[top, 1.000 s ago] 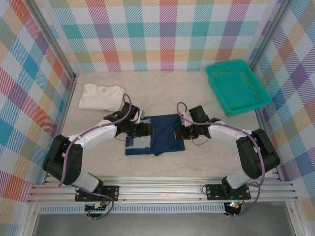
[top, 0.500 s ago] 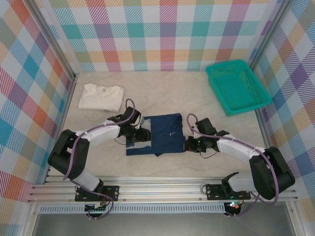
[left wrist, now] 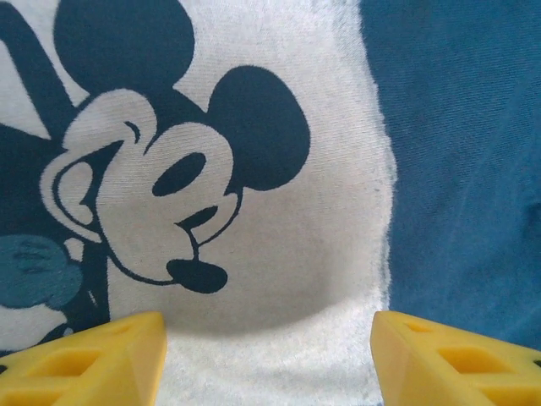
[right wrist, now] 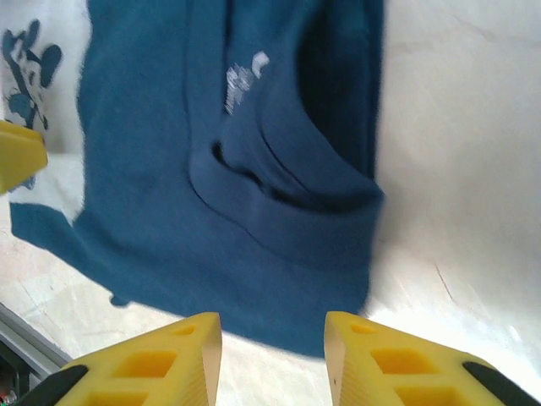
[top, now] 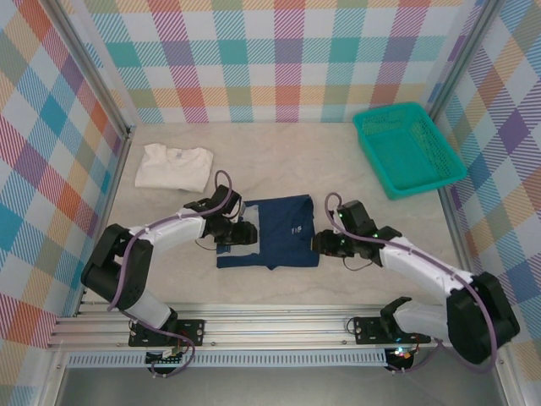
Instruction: Fold the inside-out t-shirt
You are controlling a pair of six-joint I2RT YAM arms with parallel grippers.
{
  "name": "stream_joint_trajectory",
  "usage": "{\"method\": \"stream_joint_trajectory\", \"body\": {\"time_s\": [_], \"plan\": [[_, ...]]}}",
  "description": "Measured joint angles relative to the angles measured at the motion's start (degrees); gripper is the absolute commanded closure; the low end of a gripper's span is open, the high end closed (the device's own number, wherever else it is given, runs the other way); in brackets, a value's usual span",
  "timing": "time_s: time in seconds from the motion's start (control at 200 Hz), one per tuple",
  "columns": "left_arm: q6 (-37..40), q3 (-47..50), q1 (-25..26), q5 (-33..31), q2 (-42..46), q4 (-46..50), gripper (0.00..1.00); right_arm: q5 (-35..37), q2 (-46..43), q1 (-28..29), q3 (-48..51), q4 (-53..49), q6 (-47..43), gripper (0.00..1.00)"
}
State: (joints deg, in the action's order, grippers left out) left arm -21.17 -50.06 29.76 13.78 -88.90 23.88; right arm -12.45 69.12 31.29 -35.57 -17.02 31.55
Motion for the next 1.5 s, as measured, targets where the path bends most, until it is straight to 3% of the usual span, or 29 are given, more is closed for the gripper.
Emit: {"method": "stream_joint_trajectory", "body": {"time_s": [0.32,0.55,0.835,0.98,1.105,1.22,1.36,1.5], "plan": [[0.0,-2.0,0.0,-4.8,-1.9,-0.3,0.34,-0.2,23.5,4.3,-11.4,4.1,0.3,0.85],[0.0,-0.5,1.1,-4.3,-4.0,-0.2,0.35,1.0,27.1,-0.8,-13.9,2.4,-0.6,0.85],[-4.2,2.1,18.3,3.8,-1.0,-5.0,0.33,0.3,42.6,-4.2,-36.7,-1.5,-14.6,0.78],[-4.3,-1.0,19.8,6.1,-0.4,-7.6,0.3,-1.3,42.8,-4.5,-43.3,-2.0,-19.6,0.69],[-3.3,-2.6,15.7,4.7,4.0,-9.6,0.25,-2.7,36.5,-6.4,-40.2,-2.1,-19.6,0.56],[-3.3,-3.8,4.7,4.5,5.5,-12.2,0.22,-3.0,30.3,-10.8,-34.5,-2.2,-16.5,0.45],[-1.6,-9.9,-7.0,4.2,-3.5,-12.9,0.19,-0.4,29.6,-14.8,-31.1,-3.9,-13.0,0.34],[1.6,-18.3,-11.0,5.6,-15.5,-10.8,0.17,0.4,32.7,-14.9,-31.1,-5.1,-11.8,0.27]]}}
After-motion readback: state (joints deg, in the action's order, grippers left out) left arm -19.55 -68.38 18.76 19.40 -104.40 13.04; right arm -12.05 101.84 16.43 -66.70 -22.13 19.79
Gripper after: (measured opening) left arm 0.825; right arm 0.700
